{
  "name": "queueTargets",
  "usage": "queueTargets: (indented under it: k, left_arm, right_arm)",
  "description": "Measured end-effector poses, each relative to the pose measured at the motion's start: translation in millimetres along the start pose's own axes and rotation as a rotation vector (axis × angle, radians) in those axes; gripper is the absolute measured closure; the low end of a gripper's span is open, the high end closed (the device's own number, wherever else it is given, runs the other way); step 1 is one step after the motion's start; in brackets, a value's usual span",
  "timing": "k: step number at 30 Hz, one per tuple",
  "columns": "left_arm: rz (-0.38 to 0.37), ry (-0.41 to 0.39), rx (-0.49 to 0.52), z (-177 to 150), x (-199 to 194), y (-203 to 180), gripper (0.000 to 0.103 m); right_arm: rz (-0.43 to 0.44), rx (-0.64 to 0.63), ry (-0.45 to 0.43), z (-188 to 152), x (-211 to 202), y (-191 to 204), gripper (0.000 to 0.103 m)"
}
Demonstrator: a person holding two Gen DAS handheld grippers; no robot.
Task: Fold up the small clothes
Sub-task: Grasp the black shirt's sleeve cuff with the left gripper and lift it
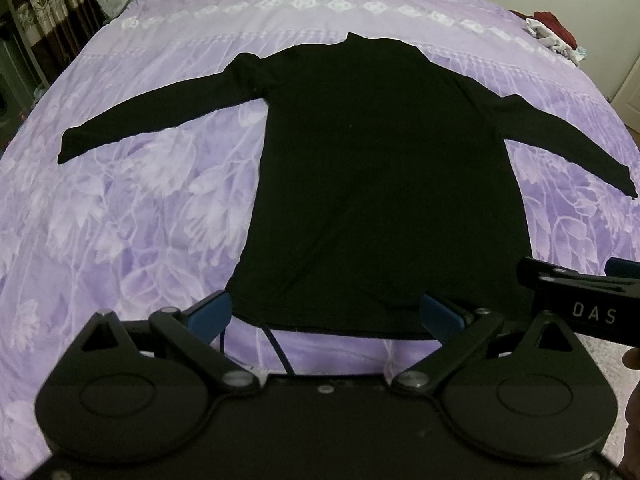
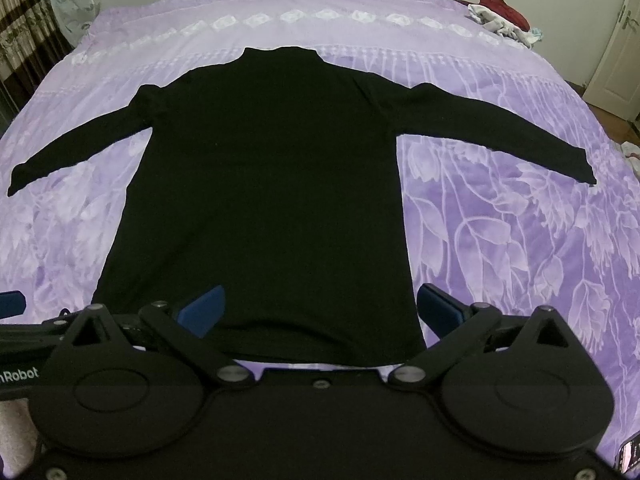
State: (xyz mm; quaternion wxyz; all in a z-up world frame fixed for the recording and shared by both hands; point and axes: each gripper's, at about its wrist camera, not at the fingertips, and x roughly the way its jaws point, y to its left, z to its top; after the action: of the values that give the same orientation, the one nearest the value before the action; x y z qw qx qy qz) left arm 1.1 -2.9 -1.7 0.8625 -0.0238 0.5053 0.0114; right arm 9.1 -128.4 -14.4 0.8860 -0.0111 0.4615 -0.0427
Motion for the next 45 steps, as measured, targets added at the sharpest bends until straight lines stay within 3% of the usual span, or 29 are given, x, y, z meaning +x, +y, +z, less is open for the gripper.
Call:
queueTargets:
  k: [7,11,14,18,20,23,26,31,36,40,45]
  left_arm:
    - [-0.011,0.004,0.000,3.4,7.2,3.5,0.000]
    - [-0.078,-0.090,-0.054,14.2,8.3,23.8,0.000]
    - [-0.125,-0.203,-0.148,25.3,11.3,53.6,0.000]
    - [-0.081,-0.378,-0.295,35.9,22.4,96.9,0.000]
    - [-0.055,-0.416,-0.346,42.9,36.2,122.5,0.000]
    - [-0.055,-0.418,-0.409,56.5,61.2,161.4,0.000]
    - [-0.094,-0.475,-0.526,61.1,88.6,213.2,0.000]
    - [-0.079,-0.506,-0.865,54.3,136.0,302.4,0.004]
    - [-0.051,-0.557,-1.096,44.9,171.4,363.9,0.005]
    - [-0.058,-0.634,-1.199,49.2,187.8,392.4,0.006]
    - [-0.008,-0.639,-1.240,68.5,202.6,412.7,0.006]
  right_arm:
    - [-0.004,0.002,0.010,0.7,7.1,1.9,0.005]
    - [0.014,0.015,-0.018,4.1,8.3,-0.8,0.005]
    - [0.033,0.033,-0.115,13.5,10.4,-3.7,0.005]
    - [0.056,0.009,-0.312,28.0,19.8,-2.8,0.005]
    - [0.095,-0.006,-0.387,34.3,30.3,-1.5,0.005]
    - [0.100,-0.002,-0.387,51.5,57.2,3.8,0.005]
    - [0.096,-0.011,-0.406,62.0,81.3,8.9,0.005]
    - [0.103,-0.012,-0.386,75.8,109.0,16.3,0.005]
    - [0.138,-0.004,-0.345,83.0,133.7,20.4,0.005]
    - [0.135,-0.009,-0.293,86.1,154.7,29.9,0.005]
    - [0.129,-0.022,-0.246,82.0,168.3,39.4,0.005]
